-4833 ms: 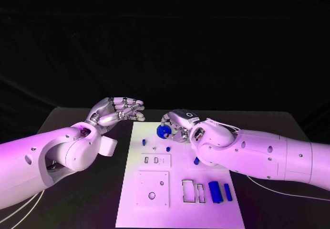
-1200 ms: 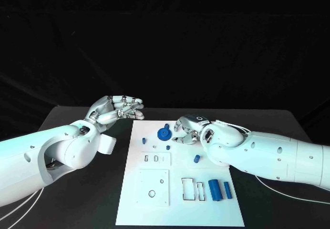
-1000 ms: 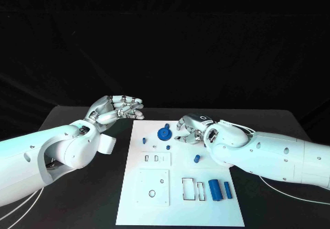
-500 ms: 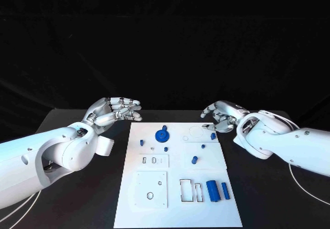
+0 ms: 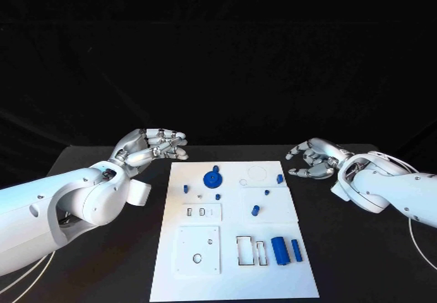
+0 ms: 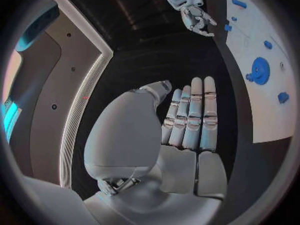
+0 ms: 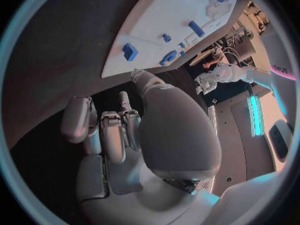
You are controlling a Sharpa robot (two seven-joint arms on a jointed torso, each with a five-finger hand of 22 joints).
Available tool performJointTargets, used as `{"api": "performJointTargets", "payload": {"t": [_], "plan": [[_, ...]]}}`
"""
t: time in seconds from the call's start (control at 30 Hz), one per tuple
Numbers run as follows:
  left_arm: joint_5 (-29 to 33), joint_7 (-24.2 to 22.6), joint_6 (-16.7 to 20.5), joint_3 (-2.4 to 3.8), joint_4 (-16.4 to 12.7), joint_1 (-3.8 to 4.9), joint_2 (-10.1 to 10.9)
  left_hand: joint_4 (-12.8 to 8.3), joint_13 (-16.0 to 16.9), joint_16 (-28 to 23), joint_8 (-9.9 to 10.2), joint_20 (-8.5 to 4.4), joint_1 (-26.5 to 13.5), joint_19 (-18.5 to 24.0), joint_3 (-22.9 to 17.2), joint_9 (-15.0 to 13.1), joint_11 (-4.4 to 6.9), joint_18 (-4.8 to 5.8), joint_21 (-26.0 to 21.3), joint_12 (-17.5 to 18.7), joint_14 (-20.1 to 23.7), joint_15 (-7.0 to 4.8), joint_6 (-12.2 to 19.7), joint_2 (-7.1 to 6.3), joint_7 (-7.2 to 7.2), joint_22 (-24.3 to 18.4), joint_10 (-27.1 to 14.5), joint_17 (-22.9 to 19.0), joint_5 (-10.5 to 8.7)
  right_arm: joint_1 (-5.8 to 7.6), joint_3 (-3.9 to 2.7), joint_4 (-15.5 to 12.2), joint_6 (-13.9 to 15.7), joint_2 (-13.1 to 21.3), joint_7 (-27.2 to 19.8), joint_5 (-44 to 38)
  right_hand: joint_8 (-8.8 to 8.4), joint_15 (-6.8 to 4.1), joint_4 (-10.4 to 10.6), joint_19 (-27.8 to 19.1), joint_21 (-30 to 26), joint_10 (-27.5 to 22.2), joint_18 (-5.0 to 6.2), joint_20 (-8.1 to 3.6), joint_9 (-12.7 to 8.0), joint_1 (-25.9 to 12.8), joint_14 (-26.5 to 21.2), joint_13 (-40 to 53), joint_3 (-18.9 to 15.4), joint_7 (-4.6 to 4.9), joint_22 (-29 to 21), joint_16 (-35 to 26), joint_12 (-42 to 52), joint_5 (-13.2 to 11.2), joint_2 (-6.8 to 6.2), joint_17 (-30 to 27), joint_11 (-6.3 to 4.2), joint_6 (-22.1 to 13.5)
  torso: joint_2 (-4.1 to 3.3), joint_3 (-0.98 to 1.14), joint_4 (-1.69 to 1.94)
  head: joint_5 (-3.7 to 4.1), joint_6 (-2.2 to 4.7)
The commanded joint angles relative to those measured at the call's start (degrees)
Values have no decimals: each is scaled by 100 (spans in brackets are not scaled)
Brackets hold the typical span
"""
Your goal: Assemble the parts on the task board
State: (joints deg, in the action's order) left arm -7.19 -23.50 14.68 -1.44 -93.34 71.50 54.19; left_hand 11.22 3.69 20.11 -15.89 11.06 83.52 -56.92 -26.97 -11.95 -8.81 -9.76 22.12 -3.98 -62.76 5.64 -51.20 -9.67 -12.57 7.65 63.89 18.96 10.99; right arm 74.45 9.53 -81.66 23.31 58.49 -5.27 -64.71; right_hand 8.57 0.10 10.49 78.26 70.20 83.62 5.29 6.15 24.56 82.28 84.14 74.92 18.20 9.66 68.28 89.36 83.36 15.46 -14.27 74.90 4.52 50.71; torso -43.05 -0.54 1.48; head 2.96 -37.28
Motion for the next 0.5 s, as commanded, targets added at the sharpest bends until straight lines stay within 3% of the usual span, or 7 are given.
{"api": "performJointTargets", "payload": {"t": [0.03, 0.23, 0.5], "plan": [[-7, -64, -124, 0, 3, -1, -17, -36, 7, -31, 33, -9, -36, 39, -4, -7, -20, -54, 29, 32, 50, -11, 33, -21, -11, 8, -24, 14, -22, -67, 1, 75, -267, -14, -287, 65, -43, 37, -33, -25, -9, -33, 5, 13, -2, 66, 513, 715, -6, 4, 15, -19, -15, 107, -9, 1194, 25, -43, -4, 7, 9, 1, -10], [-7, -63, -125, -2, 14, -2, -17, -36, 7, -31, 33, -9, -36, 39, -4, -7, -20, -54, 29, 32, 50, -11, 33, -21, -11, 8, -24, 14, -22, -174, 2, 185, -346, -89, -288, 40, -53, 41, -34, -19, -8, -23, 5, 18, 4, 73, 516, 727, 3, 7, 22, -16, -4, 207, 0, 1207, 28, -26, -4, -9, 0, 2, -19], [-7, -61, -126, -3, 9, -3, -17, -36, 7, -31, 33, -9, -36, 39, -4, -7, -20, -54, 29, 32, 50, -11, 33, -21, -11, 8, -24, 14, -22, -239, 2, 272, -385, -174, -250, 34, -51, 42, -20, 1, 20, -3, -2, 20, 10, 52, 520, 748, 1, 6, 55, -11, 16, 235, 5, 1224, 28, -1, 0, -14, 8, 3, -40]]}}
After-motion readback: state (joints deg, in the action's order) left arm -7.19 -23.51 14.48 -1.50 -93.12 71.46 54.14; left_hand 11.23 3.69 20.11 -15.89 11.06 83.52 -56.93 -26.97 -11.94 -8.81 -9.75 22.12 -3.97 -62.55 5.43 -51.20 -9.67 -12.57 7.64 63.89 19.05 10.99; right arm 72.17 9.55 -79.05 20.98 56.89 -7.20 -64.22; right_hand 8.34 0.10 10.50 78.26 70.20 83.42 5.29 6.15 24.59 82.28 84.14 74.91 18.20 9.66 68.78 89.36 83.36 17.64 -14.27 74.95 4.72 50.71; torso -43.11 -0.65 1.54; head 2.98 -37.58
